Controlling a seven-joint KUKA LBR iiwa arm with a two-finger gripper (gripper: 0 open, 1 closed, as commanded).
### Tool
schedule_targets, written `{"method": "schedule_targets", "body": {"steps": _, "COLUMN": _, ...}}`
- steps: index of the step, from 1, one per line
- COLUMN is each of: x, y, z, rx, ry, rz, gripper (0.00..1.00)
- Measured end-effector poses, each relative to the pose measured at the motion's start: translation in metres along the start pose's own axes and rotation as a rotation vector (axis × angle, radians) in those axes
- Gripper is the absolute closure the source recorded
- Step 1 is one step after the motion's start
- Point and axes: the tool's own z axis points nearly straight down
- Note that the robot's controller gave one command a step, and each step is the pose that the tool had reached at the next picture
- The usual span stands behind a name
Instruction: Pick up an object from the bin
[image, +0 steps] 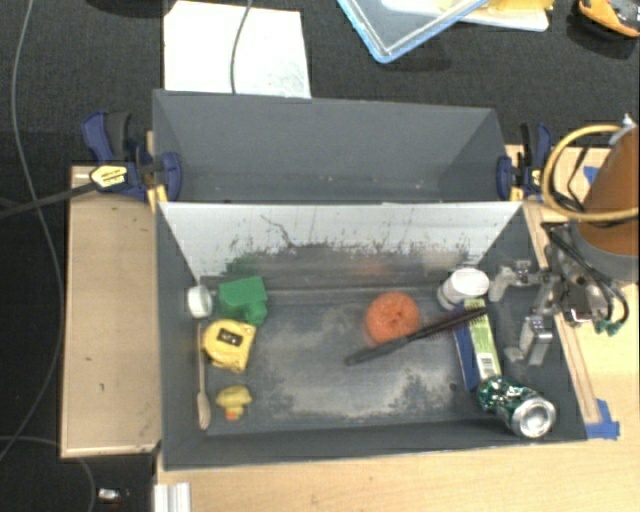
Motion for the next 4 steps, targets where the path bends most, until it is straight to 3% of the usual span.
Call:
{"method": "schedule_targets", "body": {"steps": 1, "x": -0.002, "y": 0.001, "z": -0.004, "rx": 0.002, "ry": -0.007, "rz": -0.007, "gripper": 1.00}}
{"method": "schedule_targets", "body": {"steps": 2, "x": -0.002, "y": 0.001, "z": -0.004, "rx": 0.002, "ry": -0.007, "rz": -0.006, "gripper": 1.00}}
{"method": "schedule_targets", "body": {"steps": 3, "x": -0.053, "y": -0.006, "z": 0.034, "rx": 0.004, "ry": -0.018, "rz": -0.057, "gripper": 1.00}}
{"method": "schedule_targets", "body": {"steps": 4, "x": -0.052, "y": 0.030, "z": 0.031, "rx": 0.002, "ry": -0.011, "rz": -0.077, "gripper": 1.00}}
